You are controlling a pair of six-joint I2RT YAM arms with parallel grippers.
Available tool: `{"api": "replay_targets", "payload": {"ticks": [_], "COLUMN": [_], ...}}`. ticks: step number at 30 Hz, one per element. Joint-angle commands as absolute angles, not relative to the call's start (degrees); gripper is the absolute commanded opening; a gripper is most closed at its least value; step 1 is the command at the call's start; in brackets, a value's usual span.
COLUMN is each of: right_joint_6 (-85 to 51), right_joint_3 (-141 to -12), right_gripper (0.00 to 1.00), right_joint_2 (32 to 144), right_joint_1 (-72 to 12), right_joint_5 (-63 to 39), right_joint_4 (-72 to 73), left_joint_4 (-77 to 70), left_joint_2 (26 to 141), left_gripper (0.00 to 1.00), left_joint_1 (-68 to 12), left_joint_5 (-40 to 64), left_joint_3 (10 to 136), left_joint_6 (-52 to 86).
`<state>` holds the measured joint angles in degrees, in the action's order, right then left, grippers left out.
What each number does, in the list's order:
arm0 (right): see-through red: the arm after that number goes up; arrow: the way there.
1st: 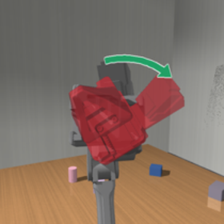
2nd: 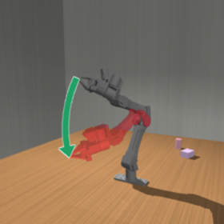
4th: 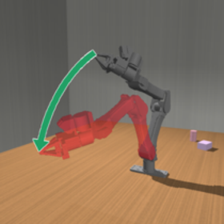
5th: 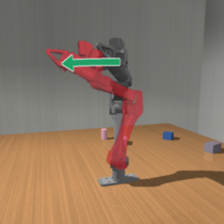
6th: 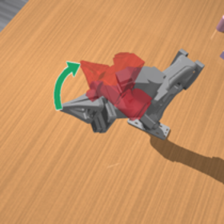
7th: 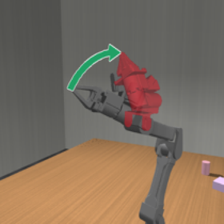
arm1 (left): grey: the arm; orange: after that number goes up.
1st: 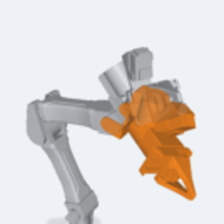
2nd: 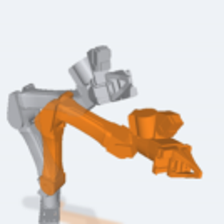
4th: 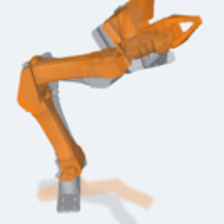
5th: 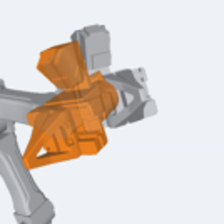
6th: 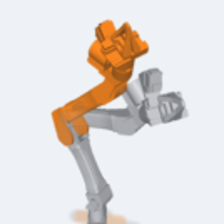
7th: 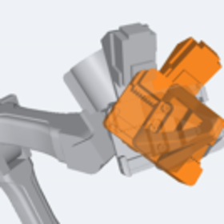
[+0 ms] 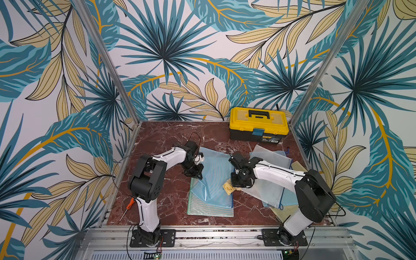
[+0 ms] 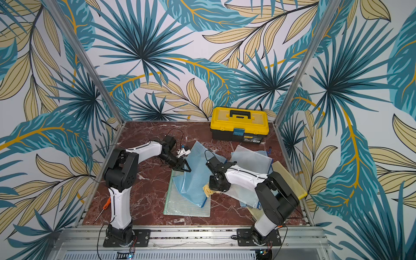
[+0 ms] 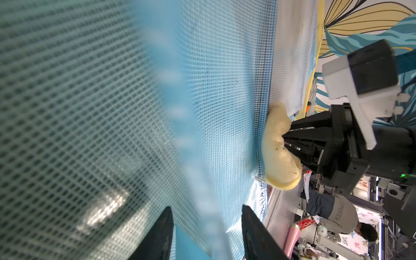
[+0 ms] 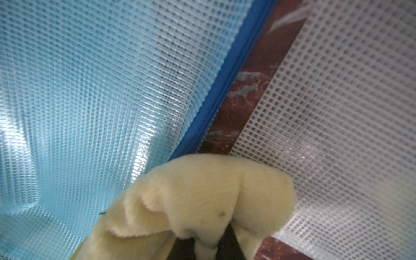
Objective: Wipe the document bag
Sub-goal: Adjust the document bag.
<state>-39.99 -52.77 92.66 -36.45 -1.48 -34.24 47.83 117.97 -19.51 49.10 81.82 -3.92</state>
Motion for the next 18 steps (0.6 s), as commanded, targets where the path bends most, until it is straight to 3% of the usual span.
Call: {"api": "replay_targets", "payload": {"ticks": [1, 4, 12, 16, 18], "right_joint_6": [-38.8, -38.3, -36.8, -35.8, -34.9], "right_joint_3": [-52.5, -52.6, -54.8, -56.7, -58.3], "right_gripper": [0.00, 0.00, 0.00, 0.00, 0.00], "right_joint_2": [93.4, 93.3, 95.1, 95.7, 94.8], "right_joint_1": [-36.5, -36.5, -36.5, -36.5, -36.5], "right_joint_5": [-0.7, -0.1, -0.4, 0.0, -0.4], "right_joint_4": [-36.5, -37.3, -38.2, -40.1, -40.9], "left_joint_4": [48.3, 48.3, 48.3, 48.2, 48.0], "left_joint_2": [112.9, 110.3, 108.8, 108.5, 108.1], "left_gripper": [0.41, 0.30, 0.23, 0.08, 0.06], "left_joint_1": [-19.8, -19.8, -20.3, -21.2, -21.7], "left_joint_5": [48.0, 42.5, 37.2, 29.6, 28.9], "left_joint_3": [80.7, 79.8, 75.8, 73.5, 72.0], "left_joint_6": [-2.7, 0.1, 2.5, 6.6, 7.9]}}
